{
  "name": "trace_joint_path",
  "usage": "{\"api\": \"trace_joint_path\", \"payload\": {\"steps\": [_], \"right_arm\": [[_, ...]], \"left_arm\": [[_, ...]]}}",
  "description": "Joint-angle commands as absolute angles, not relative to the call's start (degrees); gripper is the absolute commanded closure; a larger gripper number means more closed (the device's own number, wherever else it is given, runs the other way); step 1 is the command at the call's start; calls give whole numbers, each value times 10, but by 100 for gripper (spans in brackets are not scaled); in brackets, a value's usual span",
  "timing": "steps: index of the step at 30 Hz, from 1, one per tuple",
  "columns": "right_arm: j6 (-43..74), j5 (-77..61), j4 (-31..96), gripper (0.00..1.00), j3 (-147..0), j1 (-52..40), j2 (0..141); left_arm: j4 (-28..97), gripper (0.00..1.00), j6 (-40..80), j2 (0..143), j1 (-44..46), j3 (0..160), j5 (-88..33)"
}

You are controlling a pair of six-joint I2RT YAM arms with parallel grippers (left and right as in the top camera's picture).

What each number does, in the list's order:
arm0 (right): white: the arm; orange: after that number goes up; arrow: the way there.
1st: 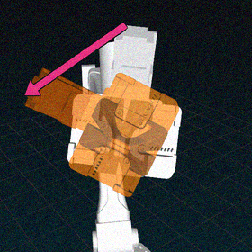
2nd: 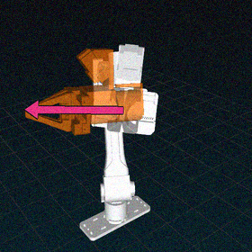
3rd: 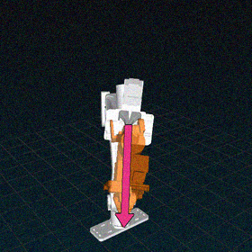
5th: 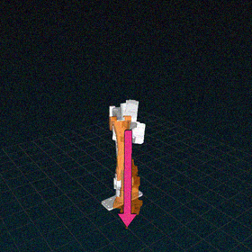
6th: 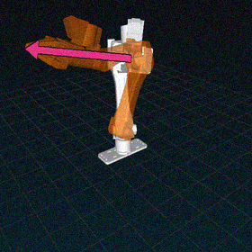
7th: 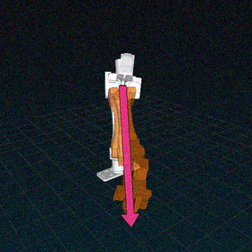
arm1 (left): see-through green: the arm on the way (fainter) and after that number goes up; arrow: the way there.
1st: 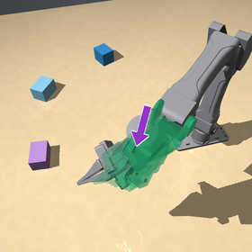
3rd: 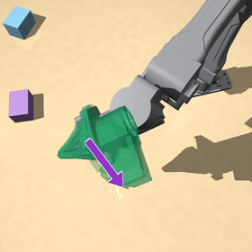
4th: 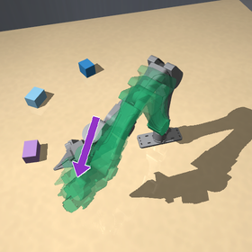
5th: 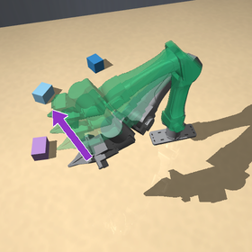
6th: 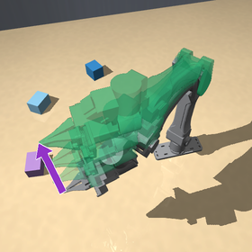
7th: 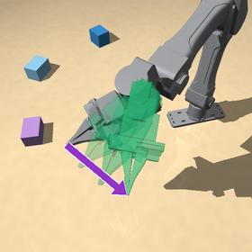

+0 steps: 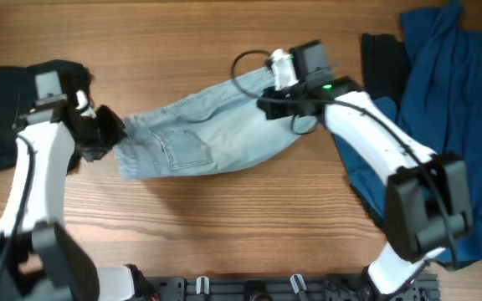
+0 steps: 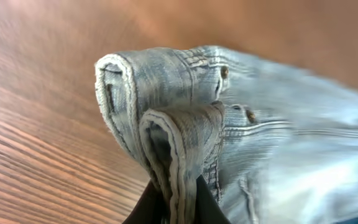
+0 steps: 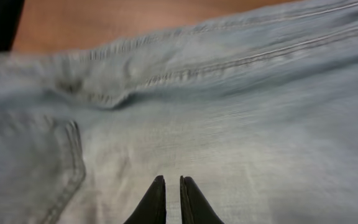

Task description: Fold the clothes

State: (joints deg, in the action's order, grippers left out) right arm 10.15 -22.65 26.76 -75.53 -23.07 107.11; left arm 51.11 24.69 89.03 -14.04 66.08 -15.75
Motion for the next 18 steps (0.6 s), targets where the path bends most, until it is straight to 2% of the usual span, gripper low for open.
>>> {"api": "trace_joint_path", "payload": {"steps": [1,9,13,18], "right_arm": [[95,-275,246,92,-761,-296,1137],[172,-324,133,96,-761,-443,1221],[204,-323,76,96,-761,-451,1224],[210,-337,66,96,-761,-452,1224]], "left_arm": [[513,96,242,814,-144,674,-164],[493,96,244,790,-144,735,-165],[464,96,244,790,-144,769,-165],[436,96,263,791,-140,769,-168]]}}
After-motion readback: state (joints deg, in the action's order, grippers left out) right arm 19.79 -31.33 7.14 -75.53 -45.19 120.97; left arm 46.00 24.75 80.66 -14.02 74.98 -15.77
